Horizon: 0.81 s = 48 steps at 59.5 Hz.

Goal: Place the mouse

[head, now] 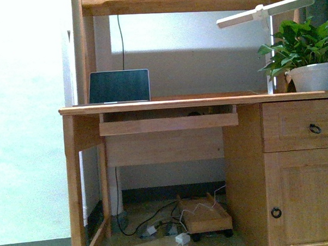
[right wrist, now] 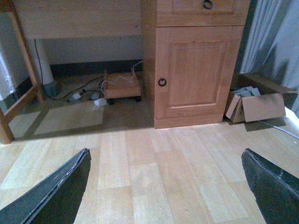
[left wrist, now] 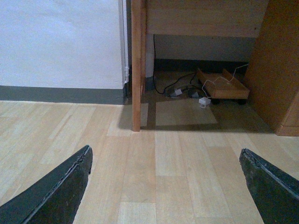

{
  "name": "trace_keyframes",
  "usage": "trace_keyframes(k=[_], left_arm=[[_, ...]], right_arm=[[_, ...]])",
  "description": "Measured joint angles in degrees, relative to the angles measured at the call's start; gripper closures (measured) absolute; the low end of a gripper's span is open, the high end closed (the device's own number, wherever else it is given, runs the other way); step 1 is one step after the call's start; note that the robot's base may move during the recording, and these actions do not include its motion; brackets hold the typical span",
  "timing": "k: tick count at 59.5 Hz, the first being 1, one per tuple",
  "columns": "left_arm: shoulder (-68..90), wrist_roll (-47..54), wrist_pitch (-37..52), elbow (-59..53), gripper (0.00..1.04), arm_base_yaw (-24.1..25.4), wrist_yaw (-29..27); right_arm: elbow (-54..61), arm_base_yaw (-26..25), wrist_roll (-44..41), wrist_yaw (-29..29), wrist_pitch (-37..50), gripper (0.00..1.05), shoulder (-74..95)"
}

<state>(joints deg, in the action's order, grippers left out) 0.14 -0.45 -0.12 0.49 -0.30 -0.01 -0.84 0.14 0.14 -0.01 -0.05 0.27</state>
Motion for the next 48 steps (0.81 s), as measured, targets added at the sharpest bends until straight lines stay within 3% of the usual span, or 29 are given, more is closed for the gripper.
trace_keyframes(k=[48], left_arm=[[0.0,0.0,0.0,0.0,0.08,0.0,0.0]], right_arm=[[0.0,0.0,0.0,-0.02,0.0,0.07,0.0]])
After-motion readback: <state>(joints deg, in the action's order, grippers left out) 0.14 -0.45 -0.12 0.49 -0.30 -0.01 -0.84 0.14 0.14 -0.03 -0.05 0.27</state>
